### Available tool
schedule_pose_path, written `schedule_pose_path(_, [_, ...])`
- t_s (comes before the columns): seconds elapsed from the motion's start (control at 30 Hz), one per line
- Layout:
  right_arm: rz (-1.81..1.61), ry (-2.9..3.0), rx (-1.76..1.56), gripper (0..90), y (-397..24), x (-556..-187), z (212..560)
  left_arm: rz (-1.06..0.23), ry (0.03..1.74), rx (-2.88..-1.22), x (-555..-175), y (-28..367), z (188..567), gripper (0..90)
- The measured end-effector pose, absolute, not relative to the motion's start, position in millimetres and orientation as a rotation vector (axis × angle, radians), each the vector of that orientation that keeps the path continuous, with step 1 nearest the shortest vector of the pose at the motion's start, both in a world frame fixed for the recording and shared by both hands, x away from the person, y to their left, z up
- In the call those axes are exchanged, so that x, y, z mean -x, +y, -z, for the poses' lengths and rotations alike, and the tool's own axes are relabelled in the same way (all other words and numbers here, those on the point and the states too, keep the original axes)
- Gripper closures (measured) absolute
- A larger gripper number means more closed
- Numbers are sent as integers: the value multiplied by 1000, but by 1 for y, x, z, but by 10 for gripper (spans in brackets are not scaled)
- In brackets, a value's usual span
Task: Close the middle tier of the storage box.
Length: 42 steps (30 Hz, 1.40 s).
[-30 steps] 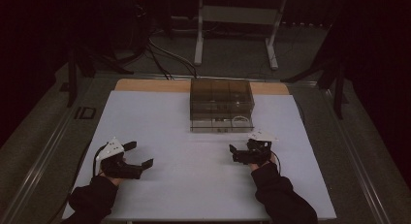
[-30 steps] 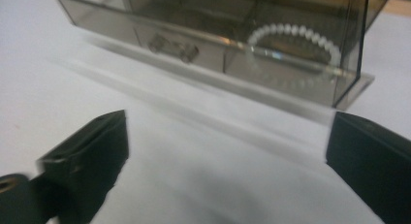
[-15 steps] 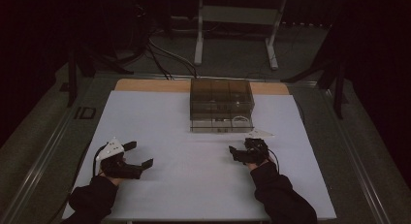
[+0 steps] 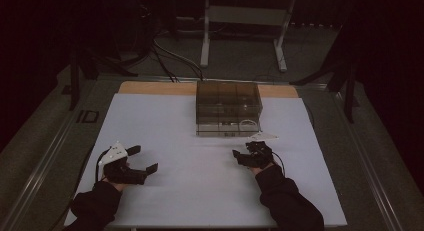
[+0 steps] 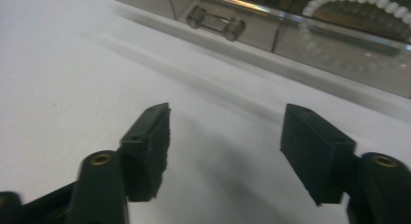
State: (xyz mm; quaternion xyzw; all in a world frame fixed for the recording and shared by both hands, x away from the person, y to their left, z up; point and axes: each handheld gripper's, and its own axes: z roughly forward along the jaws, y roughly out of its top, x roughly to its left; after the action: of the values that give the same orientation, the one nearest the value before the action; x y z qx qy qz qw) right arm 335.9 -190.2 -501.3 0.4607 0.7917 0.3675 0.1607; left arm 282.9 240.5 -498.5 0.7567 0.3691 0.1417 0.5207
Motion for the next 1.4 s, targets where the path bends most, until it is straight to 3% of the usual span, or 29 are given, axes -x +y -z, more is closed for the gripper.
schedule_pose_path(0.23, [-1026, 2257, -1295, 498, -186, -336, 501, -347, 888, -1818, -283, 240, 499, 13])
schedule_pose_path(0.83, [-993, 2267, -1254, 894, -179, -339, 499, -346, 888, -1814, -283, 241, 498, 14])
schedule_pose_path(1.4, [-1010, 2178, -1250, 900, -180, -356, 494, -346, 884, -1810, -282, 241, 497, 14])
